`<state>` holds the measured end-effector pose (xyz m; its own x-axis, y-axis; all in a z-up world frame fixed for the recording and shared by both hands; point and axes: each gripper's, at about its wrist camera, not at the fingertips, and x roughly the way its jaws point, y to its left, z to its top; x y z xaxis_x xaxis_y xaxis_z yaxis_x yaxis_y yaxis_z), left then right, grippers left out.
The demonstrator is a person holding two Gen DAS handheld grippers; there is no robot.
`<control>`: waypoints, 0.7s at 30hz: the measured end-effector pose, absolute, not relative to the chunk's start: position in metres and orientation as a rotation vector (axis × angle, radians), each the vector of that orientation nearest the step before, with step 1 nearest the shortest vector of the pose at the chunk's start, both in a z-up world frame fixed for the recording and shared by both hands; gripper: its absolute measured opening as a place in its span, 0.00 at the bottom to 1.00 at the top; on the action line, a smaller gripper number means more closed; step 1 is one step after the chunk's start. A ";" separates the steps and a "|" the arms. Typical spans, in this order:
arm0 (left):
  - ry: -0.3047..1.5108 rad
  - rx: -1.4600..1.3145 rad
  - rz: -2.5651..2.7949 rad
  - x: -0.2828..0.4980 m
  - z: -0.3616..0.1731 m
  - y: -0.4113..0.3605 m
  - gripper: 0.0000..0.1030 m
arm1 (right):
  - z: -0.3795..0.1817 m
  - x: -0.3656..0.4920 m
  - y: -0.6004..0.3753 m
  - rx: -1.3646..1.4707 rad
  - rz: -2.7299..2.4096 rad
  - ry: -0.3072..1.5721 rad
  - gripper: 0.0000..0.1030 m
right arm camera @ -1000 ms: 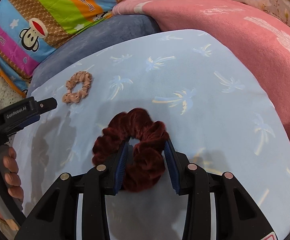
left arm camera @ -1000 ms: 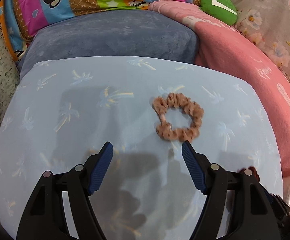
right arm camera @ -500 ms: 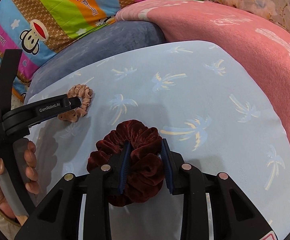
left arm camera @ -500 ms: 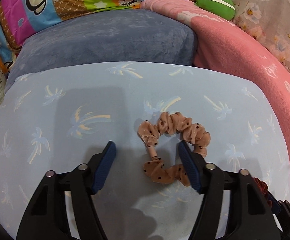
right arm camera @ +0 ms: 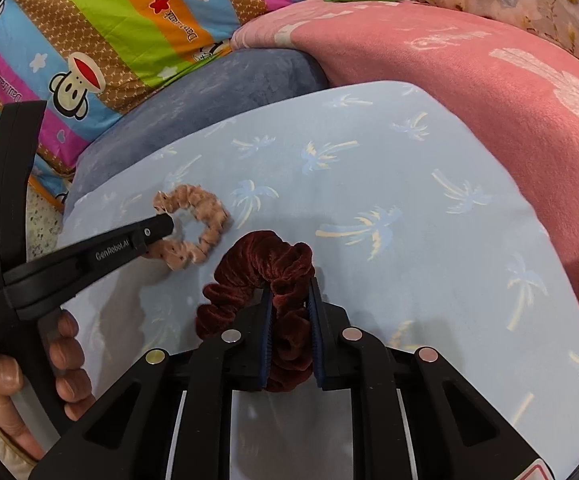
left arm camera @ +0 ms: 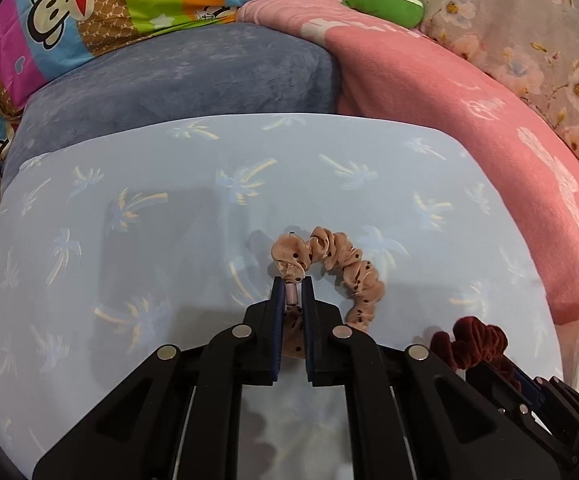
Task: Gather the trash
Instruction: 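Lift both scrunchies and carry them over the trash bin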
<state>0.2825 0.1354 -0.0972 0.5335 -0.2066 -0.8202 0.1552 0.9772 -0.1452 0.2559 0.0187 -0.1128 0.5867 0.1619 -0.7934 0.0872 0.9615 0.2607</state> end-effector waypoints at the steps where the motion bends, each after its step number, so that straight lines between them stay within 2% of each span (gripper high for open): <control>1: 0.980 -0.053 -0.222 0.277 -0.093 0.132 0.08 | -0.108 0.252 0.017 0.288 0.043 0.938 0.14; 21: 0.840 0.013 -0.369 0.187 -0.018 0.057 0.08 | -0.014 0.141 -0.058 0.352 -0.047 0.751 0.14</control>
